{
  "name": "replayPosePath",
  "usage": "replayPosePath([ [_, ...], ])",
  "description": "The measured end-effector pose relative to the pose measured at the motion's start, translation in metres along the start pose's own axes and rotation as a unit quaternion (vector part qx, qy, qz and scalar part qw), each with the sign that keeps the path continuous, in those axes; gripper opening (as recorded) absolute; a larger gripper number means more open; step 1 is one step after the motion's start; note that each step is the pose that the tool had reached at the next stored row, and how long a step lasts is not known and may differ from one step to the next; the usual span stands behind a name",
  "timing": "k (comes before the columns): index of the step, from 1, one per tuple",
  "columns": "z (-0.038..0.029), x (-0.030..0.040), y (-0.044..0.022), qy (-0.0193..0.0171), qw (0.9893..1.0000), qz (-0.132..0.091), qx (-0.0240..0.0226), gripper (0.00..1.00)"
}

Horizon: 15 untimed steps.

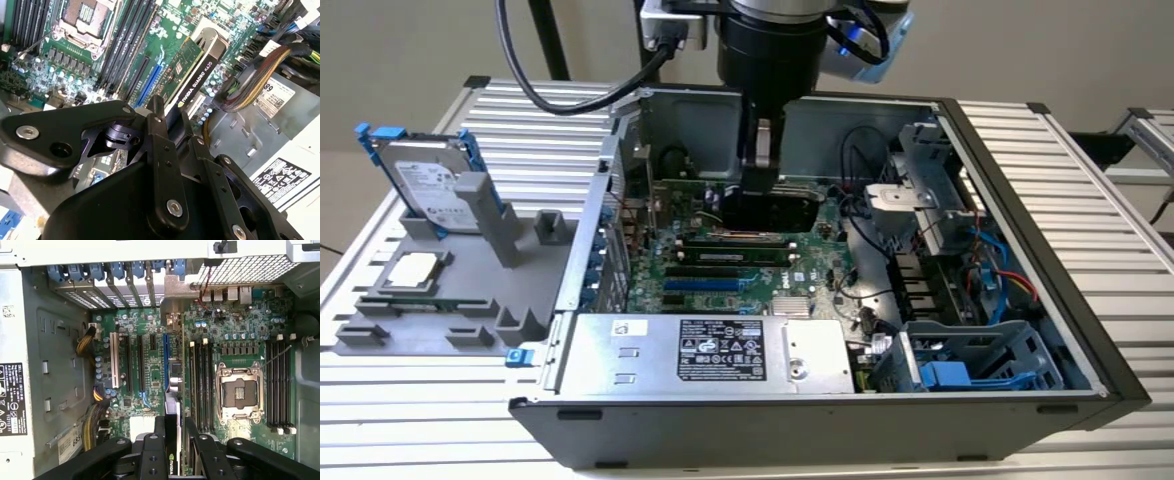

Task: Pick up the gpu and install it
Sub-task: 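Insert the gpu into the slot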

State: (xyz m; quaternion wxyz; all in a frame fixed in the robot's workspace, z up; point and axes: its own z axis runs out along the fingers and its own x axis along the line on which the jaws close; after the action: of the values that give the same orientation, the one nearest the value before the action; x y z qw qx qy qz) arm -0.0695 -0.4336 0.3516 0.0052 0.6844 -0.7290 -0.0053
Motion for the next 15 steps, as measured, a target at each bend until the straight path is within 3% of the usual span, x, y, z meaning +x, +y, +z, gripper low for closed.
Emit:
replayPosePath([
  [7, 0.0052, -0.0005, 0.0000, -0.0001, 1.0000, 0.000, -0.0002, 0.00],
  [10, 0.0065, -0.0005, 0.0000, -0.0008, 1.0000, 0.000, -0.0039, 0.00],
  [13, 0.0071, -0.0004, 0.0000, -0.0037, 1.0000, 0.000, -0.0092, 0.00],
  [15, 0.0073, -0.0005, 0.0000, -0.0063, 0.9999, 0.000, -0.0096, 0.00],
])
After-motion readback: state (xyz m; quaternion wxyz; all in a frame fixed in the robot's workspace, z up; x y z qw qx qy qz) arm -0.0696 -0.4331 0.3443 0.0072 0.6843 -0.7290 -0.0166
